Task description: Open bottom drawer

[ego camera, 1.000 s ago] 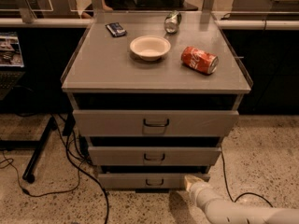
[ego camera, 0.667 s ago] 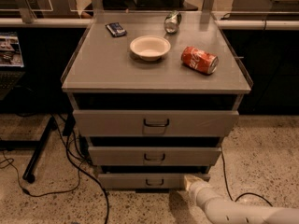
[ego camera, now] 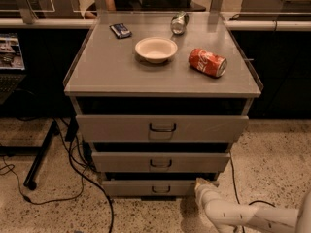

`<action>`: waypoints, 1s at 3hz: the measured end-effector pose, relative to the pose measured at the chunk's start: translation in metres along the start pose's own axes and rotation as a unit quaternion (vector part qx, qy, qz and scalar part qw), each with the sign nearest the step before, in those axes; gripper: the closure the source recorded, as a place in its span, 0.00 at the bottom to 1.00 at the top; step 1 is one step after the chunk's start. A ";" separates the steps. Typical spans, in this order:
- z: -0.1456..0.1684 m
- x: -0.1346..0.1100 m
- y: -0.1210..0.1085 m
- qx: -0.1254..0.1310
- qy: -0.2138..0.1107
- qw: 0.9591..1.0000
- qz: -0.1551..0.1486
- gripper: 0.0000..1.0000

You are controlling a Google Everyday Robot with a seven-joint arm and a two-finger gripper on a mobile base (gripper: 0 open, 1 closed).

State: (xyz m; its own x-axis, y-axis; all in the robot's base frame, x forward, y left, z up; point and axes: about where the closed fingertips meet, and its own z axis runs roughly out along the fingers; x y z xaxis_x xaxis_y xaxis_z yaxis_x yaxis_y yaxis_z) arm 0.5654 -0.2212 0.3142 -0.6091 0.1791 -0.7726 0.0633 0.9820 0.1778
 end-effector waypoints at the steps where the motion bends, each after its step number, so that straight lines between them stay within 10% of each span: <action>1: 0.032 0.008 -0.031 0.065 -0.026 0.996 0.050 1.00; 3: 0.046 0.010 -0.039 0.091 -0.042 0.991 0.086 1.00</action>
Offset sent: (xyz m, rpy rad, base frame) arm 0.0148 -0.0185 -0.0270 0.0050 -0.0108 -0.1334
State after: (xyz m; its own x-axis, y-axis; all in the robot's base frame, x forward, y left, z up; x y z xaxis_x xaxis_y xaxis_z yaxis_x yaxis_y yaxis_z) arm 0.5932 -0.2548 0.2715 -0.5091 0.3424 -0.7897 0.3064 0.9294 0.2055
